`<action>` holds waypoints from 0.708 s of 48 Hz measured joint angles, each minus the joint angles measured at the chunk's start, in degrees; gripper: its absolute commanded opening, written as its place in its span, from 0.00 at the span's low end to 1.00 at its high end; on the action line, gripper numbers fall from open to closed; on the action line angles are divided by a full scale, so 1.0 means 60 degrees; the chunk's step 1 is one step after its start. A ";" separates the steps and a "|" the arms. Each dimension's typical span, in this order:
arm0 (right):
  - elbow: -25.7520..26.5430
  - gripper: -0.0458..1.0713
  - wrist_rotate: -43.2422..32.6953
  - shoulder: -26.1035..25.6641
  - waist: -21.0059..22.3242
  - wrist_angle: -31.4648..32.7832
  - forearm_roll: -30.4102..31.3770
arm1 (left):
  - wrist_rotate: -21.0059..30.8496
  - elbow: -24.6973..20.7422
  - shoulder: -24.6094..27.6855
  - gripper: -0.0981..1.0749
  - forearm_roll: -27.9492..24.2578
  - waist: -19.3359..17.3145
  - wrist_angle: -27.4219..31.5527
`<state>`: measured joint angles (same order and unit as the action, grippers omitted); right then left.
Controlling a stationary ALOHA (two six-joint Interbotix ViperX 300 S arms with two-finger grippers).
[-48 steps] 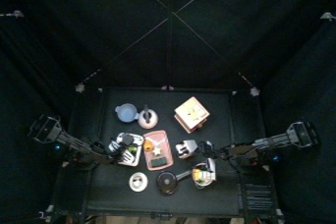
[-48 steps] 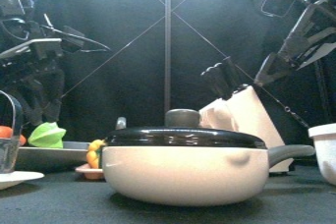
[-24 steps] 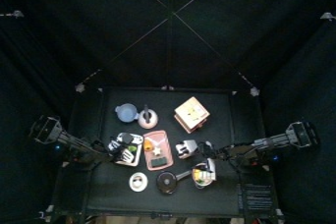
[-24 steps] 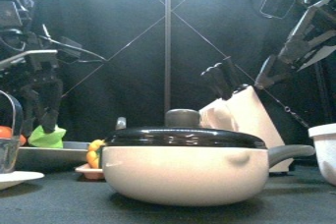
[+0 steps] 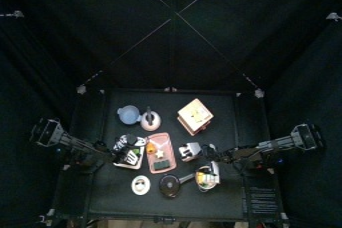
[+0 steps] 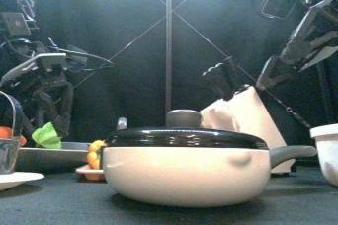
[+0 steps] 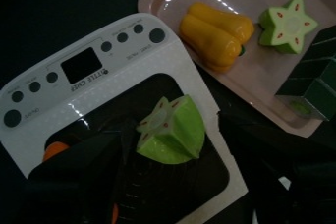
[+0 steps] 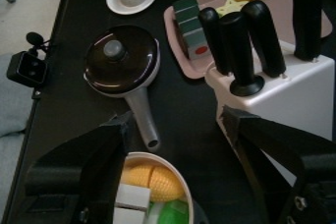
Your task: Grab starfruit top
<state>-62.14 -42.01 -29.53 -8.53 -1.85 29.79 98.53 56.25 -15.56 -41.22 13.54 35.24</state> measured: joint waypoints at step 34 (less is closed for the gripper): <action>0.0000 0.94 -0.0015 0.0000 0.0000 0.0000 0.0000 | -0.0029 0.0000 -0.0176 0.72 -0.0073 -0.0059 -0.0029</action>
<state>-62.14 -42.10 -29.53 -8.53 -1.85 29.79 98.35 56.25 -16.61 -41.66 13.18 35.07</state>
